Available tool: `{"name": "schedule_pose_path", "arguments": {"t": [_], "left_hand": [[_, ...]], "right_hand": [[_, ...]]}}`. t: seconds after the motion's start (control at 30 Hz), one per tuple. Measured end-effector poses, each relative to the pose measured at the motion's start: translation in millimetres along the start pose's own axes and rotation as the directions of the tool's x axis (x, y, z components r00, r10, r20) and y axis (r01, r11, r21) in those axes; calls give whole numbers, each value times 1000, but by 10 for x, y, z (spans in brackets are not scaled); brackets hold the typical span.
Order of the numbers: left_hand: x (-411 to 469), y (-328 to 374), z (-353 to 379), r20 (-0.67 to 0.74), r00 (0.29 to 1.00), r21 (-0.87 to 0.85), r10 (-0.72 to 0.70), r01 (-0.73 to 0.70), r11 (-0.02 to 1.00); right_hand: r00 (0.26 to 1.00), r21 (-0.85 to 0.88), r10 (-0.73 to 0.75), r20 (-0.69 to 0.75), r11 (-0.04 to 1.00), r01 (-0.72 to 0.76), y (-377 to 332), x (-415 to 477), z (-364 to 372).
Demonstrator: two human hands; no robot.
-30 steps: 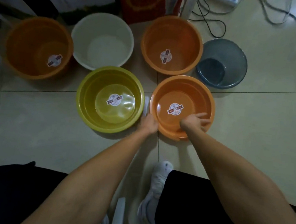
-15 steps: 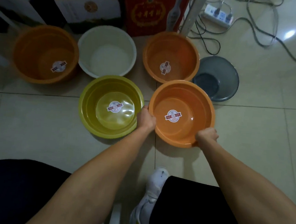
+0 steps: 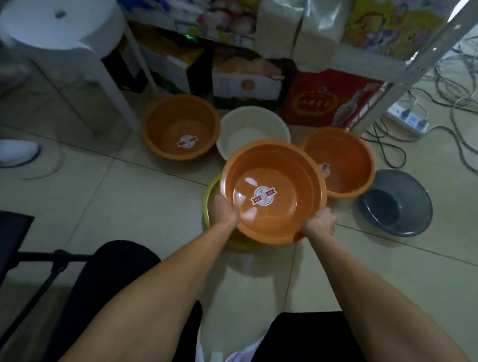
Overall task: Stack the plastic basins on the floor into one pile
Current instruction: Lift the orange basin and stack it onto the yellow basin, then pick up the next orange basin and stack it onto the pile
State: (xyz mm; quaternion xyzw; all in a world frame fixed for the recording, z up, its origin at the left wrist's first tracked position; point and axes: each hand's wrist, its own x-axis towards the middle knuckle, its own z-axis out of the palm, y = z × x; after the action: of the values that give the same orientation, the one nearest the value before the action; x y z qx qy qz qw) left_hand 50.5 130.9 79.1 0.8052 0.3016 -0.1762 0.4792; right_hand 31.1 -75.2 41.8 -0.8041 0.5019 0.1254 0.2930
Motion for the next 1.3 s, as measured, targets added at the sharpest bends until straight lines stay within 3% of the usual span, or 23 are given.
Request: {"name": "schedule_pose_path", "arguments": {"t": [0.2, 0.3, 0.4, 0.53, 0.67, 0.93, 1.1, 1.3], "left_hand": [[170, -115, -333, -22, 986, 14, -165, 165, 986], [364, -175, -331, -10, 979, 41, -202, 202, 978], [481, -336, -221, -5, 979, 57, -204, 204, 977], [590, -528, -9, -30, 972, 51, -233, 234, 971], [648, -709, 203, -59, 965, 115, -256, 262, 958], [848, -1074, 328, -4, 960, 276, -281, 271, 922], [949, -1089, 327, 11, 952, 288, -305, 289, 913], [1192, -726, 101, 39, 950, 303, -309, 283, 910]], "right_hand": [[992, -86, -26, 120, 996, 36, -256, -364, 330], [991, -12, -6, 132, 1000, 7, -243, -287, 541], [994, -3, 27, 105, 1000, -27, -131, -225, 693], [990, -87, -50, 136, 994, 62, -18, -201, 876], [984, -111, -13, 176, 993, 33, -25, -121, 1030], [973, -230, -97, 210, 962, 146, 82, -70, 1279], [971, -238, -72, 227, 963, 127, 91, -87, 1310], [963, -390, 5, 269, 915, 105, -199, -51, 1259]]}}
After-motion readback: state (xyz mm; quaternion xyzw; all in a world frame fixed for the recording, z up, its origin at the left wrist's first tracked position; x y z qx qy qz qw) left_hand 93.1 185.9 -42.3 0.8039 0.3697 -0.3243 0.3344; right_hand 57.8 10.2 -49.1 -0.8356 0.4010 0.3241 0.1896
